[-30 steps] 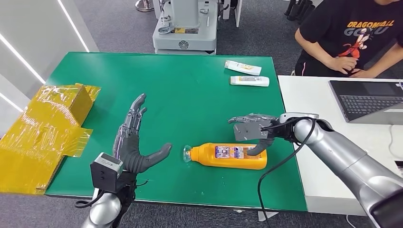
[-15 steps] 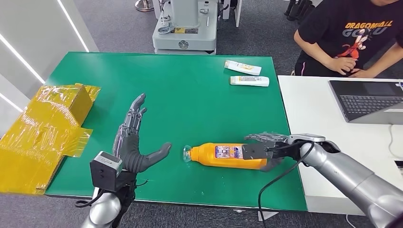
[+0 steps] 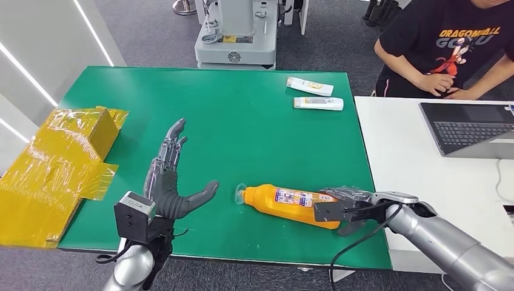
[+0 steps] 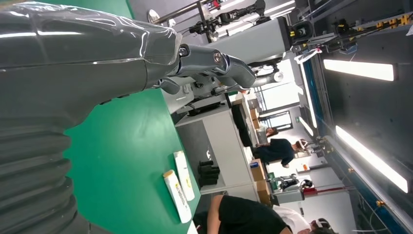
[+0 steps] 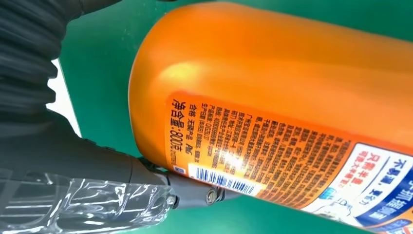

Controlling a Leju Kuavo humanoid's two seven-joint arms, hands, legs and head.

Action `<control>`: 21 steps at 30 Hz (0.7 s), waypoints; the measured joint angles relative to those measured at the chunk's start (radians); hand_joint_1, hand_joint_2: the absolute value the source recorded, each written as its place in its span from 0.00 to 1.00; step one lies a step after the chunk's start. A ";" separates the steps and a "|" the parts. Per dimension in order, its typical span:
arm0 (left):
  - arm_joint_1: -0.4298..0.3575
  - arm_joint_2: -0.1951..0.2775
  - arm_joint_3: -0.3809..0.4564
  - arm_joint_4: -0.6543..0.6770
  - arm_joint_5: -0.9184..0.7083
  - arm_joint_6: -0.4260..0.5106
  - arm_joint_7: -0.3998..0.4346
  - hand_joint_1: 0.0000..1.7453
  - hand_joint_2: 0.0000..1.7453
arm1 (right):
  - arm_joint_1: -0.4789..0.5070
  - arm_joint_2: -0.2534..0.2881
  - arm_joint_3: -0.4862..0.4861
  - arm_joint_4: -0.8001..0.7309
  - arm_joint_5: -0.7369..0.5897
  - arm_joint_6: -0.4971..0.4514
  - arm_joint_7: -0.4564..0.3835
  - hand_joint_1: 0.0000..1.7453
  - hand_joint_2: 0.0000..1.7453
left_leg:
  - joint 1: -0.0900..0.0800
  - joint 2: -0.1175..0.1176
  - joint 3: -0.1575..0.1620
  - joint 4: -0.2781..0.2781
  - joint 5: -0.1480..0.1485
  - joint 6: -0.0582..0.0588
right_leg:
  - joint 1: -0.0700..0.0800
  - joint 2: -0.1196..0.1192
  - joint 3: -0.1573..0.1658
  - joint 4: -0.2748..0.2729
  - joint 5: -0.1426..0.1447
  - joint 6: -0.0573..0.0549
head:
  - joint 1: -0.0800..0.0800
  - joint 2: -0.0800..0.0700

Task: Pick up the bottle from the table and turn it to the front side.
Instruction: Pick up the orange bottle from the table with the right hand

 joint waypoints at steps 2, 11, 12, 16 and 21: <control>0.000 0.000 0.000 0.001 0.002 0.002 0.000 0.00 1.00 | 0.013 0.000 -0.011 0.000 0.019 -0.014 -0.011 0.00 1.00 | 0.000 0.000 0.000 0.000 0.000 0.000 | 0.000 0.000 0.000 0.000 0.000 0.000 | 0.000 0.000; 0.001 0.000 0.000 0.005 0.002 0.010 0.000 0.00 1.00 | 0.032 0.005 -0.061 -0.001 0.108 -0.046 -0.019 0.00 1.00 | 0.000 0.000 -0.001 0.000 0.000 0.000 | 0.000 0.000 0.000 0.000 0.000 0.000 | 0.000 0.000; 0.001 0.000 0.000 0.005 0.002 0.010 0.000 0.00 1.00 | 0.029 0.005 -0.065 -0.001 0.118 -0.052 -0.017 0.00 1.00 | 0.000 0.000 -0.001 0.000 0.000 0.000 | 0.000 0.000 0.000 0.000 0.000 0.000 | 0.000 0.000; 0.002 0.000 0.000 0.005 0.001 0.011 0.000 0.00 1.00 | -0.029 0.005 -0.079 -0.002 0.138 -0.054 -0.001 0.00 1.00 | -0.001 0.001 -0.001 0.000 0.000 0.001 | -0.001 0.001 -0.001 0.002 0.000 0.000 | 0.000 0.000; 0.002 0.000 0.000 0.005 -0.001 0.010 0.000 0.00 1.00 | -0.141 0.008 -0.102 -0.002 0.127 -0.012 0.009 0.00 1.00 | -0.001 0.001 -0.002 0.001 0.001 0.001 | -0.001 0.000 -0.002 0.002 0.001 0.001 | 0.000 0.000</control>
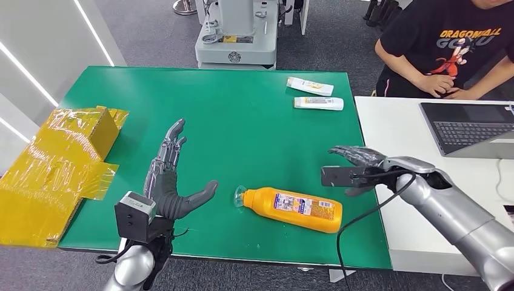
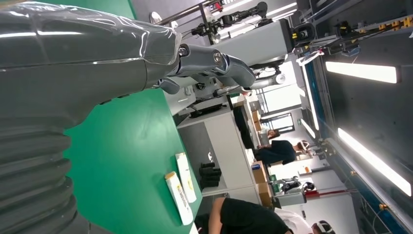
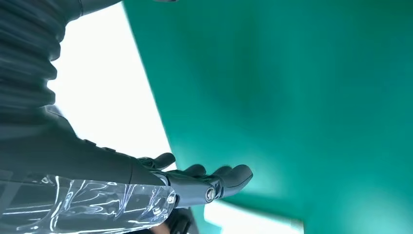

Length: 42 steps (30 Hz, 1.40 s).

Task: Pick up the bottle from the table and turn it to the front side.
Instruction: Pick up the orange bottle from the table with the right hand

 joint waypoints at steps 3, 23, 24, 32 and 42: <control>0.000 0.000 0.000 0.000 0.000 0.000 0.000 0.00 1.00 | -0.032 0.006 -0.007 0.000 -0.004 0.005 0.002 0.00 1.00 | 0.000 0.000 0.000 0.000 0.000 0.000 | 0.000 0.000 0.000 0.000 0.000 0.000 | 0.000 0.000; -0.005 -0.001 0.000 0.009 0.011 0.003 0.001 0.00 1.00 | -0.099 0.110 0.035 0.030 -0.131 0.065 -0.020 0.00 1.00 | 0.000 0.000 -0.001 0.000 0.000 0.000 | 0.000 0.000 -0.001 0.000 0.000 0.000 | 0.000 0.000; -0.005 -0.001 0.000 0.010 0.011 0.003 0.001 0.00 1.00 | -0.099 0.112 0.036 0.031 -0.131 0.065 -0.021 0.00 1.00 | 0.000 0.000 -0.001 0.000 0.000 0.000 | 0.000 0.000 -0.001 0.000 0.000 0.000 | 0.000 0.000; -0.007 -0.001 0.000 0.011 0.017 0.004 -0.001 0.00 1.00 | -0.078 0.139 0.042 0.043 -0.216 0.119 -0.045 0.00 1.00 | 0.000 0.000 -0.001 0.000 0.000 0.000 | 0.000 0.000 -0.001 0.000 0.000 0.000 | 0.000 0.000; -0.013 -0.001 0.000 0.015 0.023 0.012 -0.004 0.00 1.00 | -0.050 0.151 0.097 0.052 -0.361 0.171 -0.041 0.00 1.00 | 0.000 0.000 -0.001 0.000 0.000 0.000 | 0.000 0.000 -0.002 0.001 0.000 0.000 | 0.000 0.000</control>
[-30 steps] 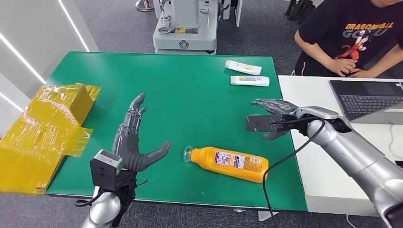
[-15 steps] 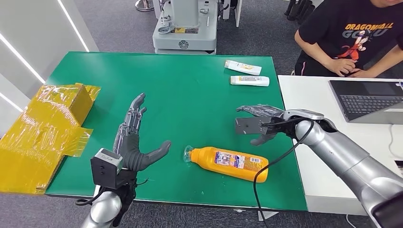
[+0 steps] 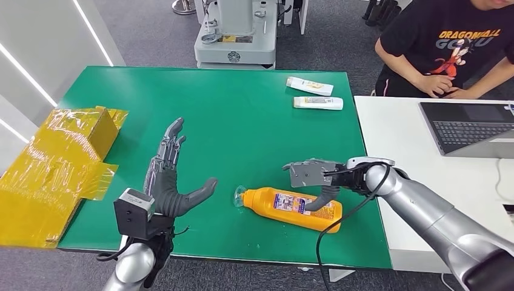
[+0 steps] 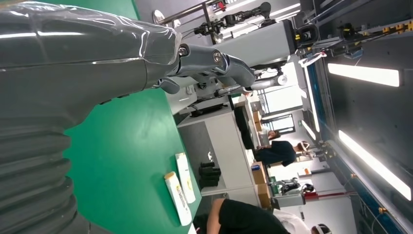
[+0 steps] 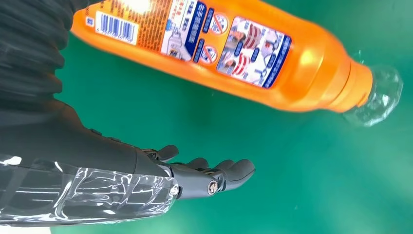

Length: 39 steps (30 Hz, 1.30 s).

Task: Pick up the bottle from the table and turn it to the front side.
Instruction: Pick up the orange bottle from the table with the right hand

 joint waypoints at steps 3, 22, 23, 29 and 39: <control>-0.001 0.000 0.000 0.002 0.000 0.000 -0.001 0.00 1.00 | 0.005 0.000 0.011 0.002 -0.005 0.000 -0.001 0.00 1.00 | 0.000 0.000 0.000 0.000 0.000 0.000 | 0.000 0.000 0.000 0.000 0.000 0.000 | 0.000 0.000; -0.008 0.000 -0.001 0.004 0.007 0.008 -0.001 0.00 1.00 | 0.020 -0.008 0.050 0.004 -0.011 0.014 0.019 0.00 1.00 | 0.000 0.000 0.000 0.001 0.000 0.000 | 0.000 0.000 0.000 0.000 0.000 0.000 | 0.000 0.000; -0.008 0.000 -0.001 0.004 0.007 0.008 -0.001 0.00 1.00 | 0.021 -0.009 0.051 0.004 -0.012 0.018 0.024 0.00 1.00 | 0.000 0.000 0.000 0.001 0.000 0.000 | 0.000 0.000 0.000 0.000 0.000 0.000 | 0.000 0.000; -0.008 0.000 -0.002 0.004 0.010 0.013 -0.001 0.00 1.00 | 0.031 -0.020 0.076 0.022 0.010 0.022 0.030 0.00 1.00 | 0.000 0.000 0.000 0.001 0.000 0.000 | 0.000 0.000 0.000 0.000 0.000 0.000 | 0.000 0.000; -0.008 0.000 -0.002 0.004 0.013 0.017 -0.001 0.00 1.00 | 0.032 -0.025 0.099 0.047 0.027 0.014 0.031 0.00 1.00 | 0.000 0.000 0.000 0.001 0.000 0.000 | 0.000 0.000 0.000 0.000 0.000 0.000 | 0.000 0.000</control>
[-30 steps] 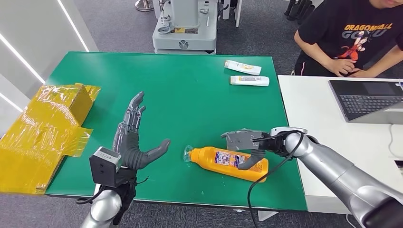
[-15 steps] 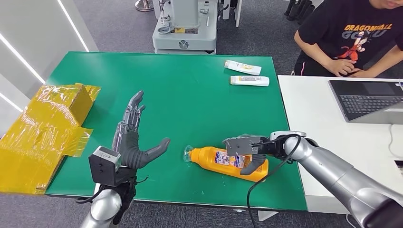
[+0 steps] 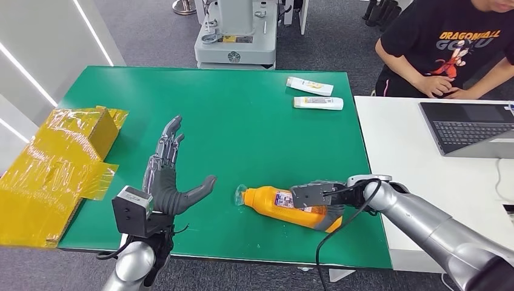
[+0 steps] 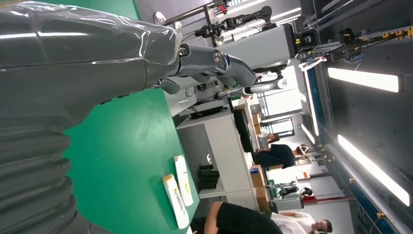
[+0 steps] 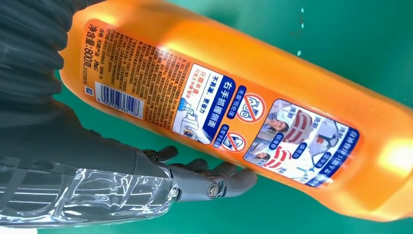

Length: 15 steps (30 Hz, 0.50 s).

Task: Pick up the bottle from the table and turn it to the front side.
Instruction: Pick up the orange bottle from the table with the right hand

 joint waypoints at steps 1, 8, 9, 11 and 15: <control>0.000 0.000 0.000 0.000 0.000 0.000 0.000 0.00 1.00 | 0.000 0.000 0.002 0.002 0.005 -0.003 0.004 0.00 1.00 | 0.000 0.000 0.000 0.000 0.000 0.000 | 0.000 0.000 0.000 0.000 0.000 0.000 | 0.000 0.000; 0.000 0.000 0.000 0.000 0.003 0.004 0.000 0.00 1.00 | -0.001 -0.008 0.019 0.030 0.065 -0.051 0.013 0.00 1.00 | 0.000 0.000 0.000 0.000 0.000 0.000 | 0.000 0.000 0.000 0.000 0.000 0.000 | 0.000 0.000; 0.000 0.000 0.000 0.000 0.003 0.004 0.000 0.00 1.00 | 0.000 -0.009 0.021 0.033 0.071 -0.058 0.011 0.00 1.00 | 0.000 0.000 0.000 0.000 0.000 0.000 | 0.000 0.000 0.000 0.000 0.000 0.000 | 0.000 0.000; 0.000 0.000 0.000 0.000 0.004 0.004 0.000 0.00 1.00 | 0.002 -0.009 0.024 0.039 0.086 -0.074 0.008 0.00 1.00 | 0.000 0.000 0.000 0.000 0.000 0.000 | 0.000 0.000 0.000 0.000 0.000 0.000 | 0.000 0.000; 0.000 0.000 0.000 0.000 0.006 0.008 0.000 0.00 1.00 | 0.005 -0.010 0.026 0.046 0.163 -0.128 0.010 0.00 1.00 | 0.000 0.000 0.000 0.001 0.000 0.000 | 0.000 0.000 0.000 0.000 0.000 0.000 | 0.000 0.000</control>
